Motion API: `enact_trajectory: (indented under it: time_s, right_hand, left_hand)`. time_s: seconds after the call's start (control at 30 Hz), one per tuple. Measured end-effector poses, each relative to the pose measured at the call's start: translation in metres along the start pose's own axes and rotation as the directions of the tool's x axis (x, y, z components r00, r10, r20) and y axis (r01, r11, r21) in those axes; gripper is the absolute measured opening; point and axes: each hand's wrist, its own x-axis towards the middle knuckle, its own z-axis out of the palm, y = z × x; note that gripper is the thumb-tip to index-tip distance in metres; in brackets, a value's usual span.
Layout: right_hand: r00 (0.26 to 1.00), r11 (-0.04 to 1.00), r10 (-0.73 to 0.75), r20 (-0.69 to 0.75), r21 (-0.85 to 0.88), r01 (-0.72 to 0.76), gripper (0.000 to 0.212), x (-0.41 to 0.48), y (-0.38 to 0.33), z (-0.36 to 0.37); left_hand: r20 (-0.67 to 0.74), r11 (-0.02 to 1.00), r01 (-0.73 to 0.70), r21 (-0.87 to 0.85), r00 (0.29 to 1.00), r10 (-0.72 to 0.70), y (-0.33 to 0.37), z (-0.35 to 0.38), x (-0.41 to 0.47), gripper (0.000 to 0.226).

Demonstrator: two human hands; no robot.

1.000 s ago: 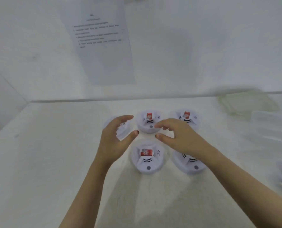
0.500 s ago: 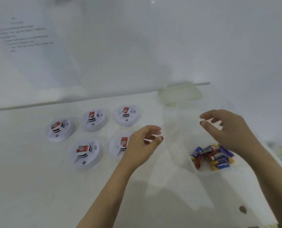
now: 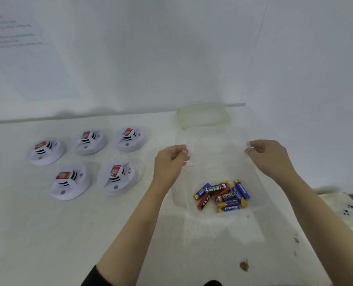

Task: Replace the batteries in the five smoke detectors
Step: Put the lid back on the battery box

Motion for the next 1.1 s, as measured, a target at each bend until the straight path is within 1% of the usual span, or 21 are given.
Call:
enact_trajectory:
  time_s: [0.1,0.17,0.2,0.23,0.3,0.37,0.43,0.5,0.63,0.67,0.7,0.73,0.8,0.87,0.9,0.97,1.03,1.1]
  right_hand:
    - [0.999,0.999,-0.016,0.045,0.032,0.015,0.031,0.011,0.003,-0.004]
    - [0.997,0.999,-0.039,0.070,0.026,0.037,0.025,0.019,0.005,-0.006]
    - [0.996,0.998,-0.059,0.073,0.000,0.059,0.025,0.024,0.005,-0.008]
    - [0.995,0.996,-0.077,0.067,-0.039,0.080,0.030,0.031,0.007,-0.009]
    - [0.995,0.991,-0.097,0.037,-0.085,0.100,0.035,0.049,0.009,-0.009]
    - [0.993,0.989,-0.120,0.013,-0.084,0.121,0.030,0.073,0.012,-0.006]
    - [0.985,0.980,-0.170,0.021,-0.106,0.171,0.026,0.098,0.016,0.000]
    - [0.973,0.970,-0.218,0.079,-0.097,0.225,0.032,0.120,0.017,0.004]
    - [0.937,0.947,-0.255,0.238,-0.133,0.292,0.053,0.151,0.005,0.014]
    - [0.931,0.947,-0.254,0.263,-0.130,0.295,0.054,0.157,0.000,0.015]
    - [0.932,0.954,-0.243,0.269,-0.108,0.280,0.052,0.162,-0.004,0.017]
    - [0.943,0.969,-0.214,0.255,-0.064,0.237,0.048,0.167,-0.008,0.018]
    - [0.973,0.991,-0.127,0.190,0.074,0.115,0.039,0.176,-0.013,0.021]
    - [0.990,0.978,-0.071,0.122,0.202,0.045,0.031,0.185,-0.015,0.022]
    - [0.992,0.965,-0.049,0.112,0.262,0.018,0.029,0.188,-0.016,0.022]
    - [0.992,0.910,-0.001,0.126,0.411,-0.051,0.031,0.194,-0.017,0.021]
    - [0.983,0.823,0.046,0.178,0.551,-0.138,0.031,0.196,-0.019,0.017]
    - [0.970,0.752,0.043,0.238,0.632,-0.189,0.024,0.196,-0.022,0.012]
  left_hand:
    - [-0.084,1.000,-0.005,-0.011,0.996,0.004,-0.005,0.006,-0.007,0.015]
    - [-0.136,1.000,-0.004,0.022,0.991,0.006,-0.005,0.010,-0.007,0.015]
    - [-0.157,0.999,0.000,0.047,0.988,0.007,-0.004,0.010,-0.004,0.016]
    - [-0.174,0.997,0.000,0.076,0.985,0.013,-0.003,0.010,0.001,0.017]
    - [-0.189,0.983,-0.029,0.179,0.980,0.064,-0.003,0.006,0.019,0.020]
    - [-0.165,0.941,-0.084,0.329,0.976,0.145,-0.002,0.002,0.041,0.022]
    - [-0.126,0.880,-0.115,0.461,0.973,0.193,0.001,0.000,0.062,0.026]
    - [-0.084,0.841,-0.116,0.528,0.979,0.188,0.002,0.000,0.084,0.032]
    - [0.038,0.772,-0.100,0.628,0.995,0.098,0.007,0.009,0.117,0.047]
    - [0.034,0.774,-0.080,0.629,0.997,0.075,0.010,0.012,0.123,0.047]
    - [0.010,0.799,-0.047,0.599,0.999,0.052,0.013,0.014,0.128,0.045]
    - [-0.033,0.847,0.003,0.532,0.999,0.017,0.017,0.017,0.133,0.041]
    - [-0.125,0.927,0.088,0.364,0.991,-0.045,0.020,0.021,0.141,0.027]
    - [-0.191,0.956,0.122,0.266,0.979,-0.072,0.021,0.024,0.147,0.015]
    - [-0.214,0.963,0.133,0.232,0.973,-0.083,0.022,0.026,0.149,0.016]
    - [-0.258,0.969,0.144,0.200,0.962,-0.089,0.022,0.028,0.151,0.025]
    - [-0.284,0.973,0.136,0.188,0.956,-0.079,0.025,0.030,0.152,0.038]
    - [-0.294,0.981,0.110,0.159,0.954,-0.060,0.028,0.031,0.152,0.045]
